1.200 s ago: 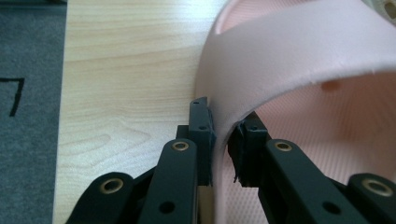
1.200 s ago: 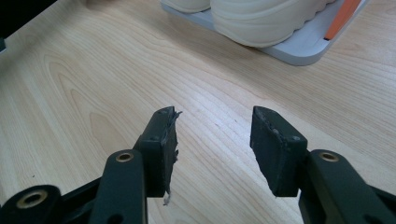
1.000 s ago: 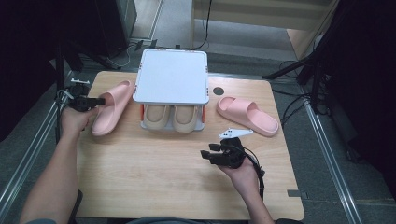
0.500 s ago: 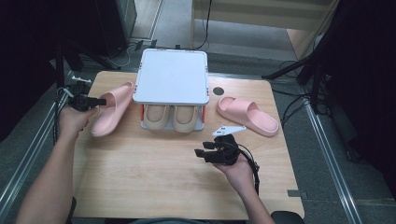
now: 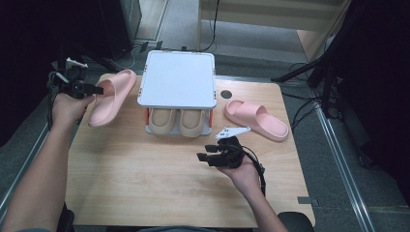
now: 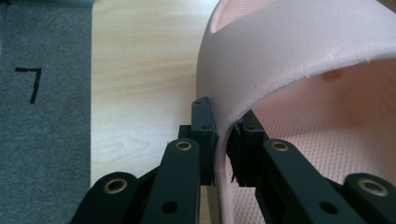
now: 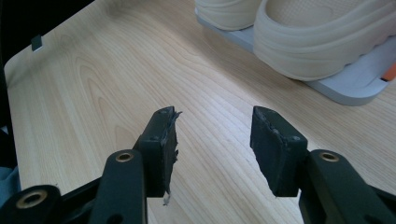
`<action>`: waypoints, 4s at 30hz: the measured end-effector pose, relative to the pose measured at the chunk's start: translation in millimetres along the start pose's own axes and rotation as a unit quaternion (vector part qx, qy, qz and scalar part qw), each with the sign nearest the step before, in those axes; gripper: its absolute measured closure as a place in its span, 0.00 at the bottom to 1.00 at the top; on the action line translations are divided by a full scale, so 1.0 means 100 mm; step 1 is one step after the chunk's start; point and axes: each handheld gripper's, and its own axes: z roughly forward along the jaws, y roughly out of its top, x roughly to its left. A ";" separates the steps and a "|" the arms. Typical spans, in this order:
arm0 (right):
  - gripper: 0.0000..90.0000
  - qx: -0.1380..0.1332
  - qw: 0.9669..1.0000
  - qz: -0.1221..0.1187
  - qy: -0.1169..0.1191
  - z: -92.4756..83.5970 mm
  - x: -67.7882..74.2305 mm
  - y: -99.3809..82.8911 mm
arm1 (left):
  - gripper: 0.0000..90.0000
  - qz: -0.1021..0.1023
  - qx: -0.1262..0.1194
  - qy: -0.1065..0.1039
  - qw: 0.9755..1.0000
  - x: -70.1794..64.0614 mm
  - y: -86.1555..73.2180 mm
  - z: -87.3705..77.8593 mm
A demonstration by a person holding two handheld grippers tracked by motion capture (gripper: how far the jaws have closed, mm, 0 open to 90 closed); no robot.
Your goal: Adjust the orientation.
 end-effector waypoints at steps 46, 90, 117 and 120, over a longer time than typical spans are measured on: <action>0.57 -0.001 1.000 -0.007 0.015 -0.01 -0.01 0.05 | 0.89 0.063 -0.011 -0.029 0.998 -1.42 0.99 -0.15; 0.57 -0.007 1.000 -0.009 0.012 -0.04 -0.05 0.07 | 0.65 0.103 -0.023 -0.078 0.991 -1.64 0.83 -0.33; 0.64 -0.050 0.993 0.024 -0.104 -0.47 -0.72 0.07 | 0.53 0.119 -0.038 -0.112 0.986 -1.17 0.17 -0.57; 0.68 -0.055 0.992 0.035 -0.109 -0.49 -0.83 0.07 | 0.51 0.115 -0.043 -0.117 0.986 -1.12 0.08 -0.56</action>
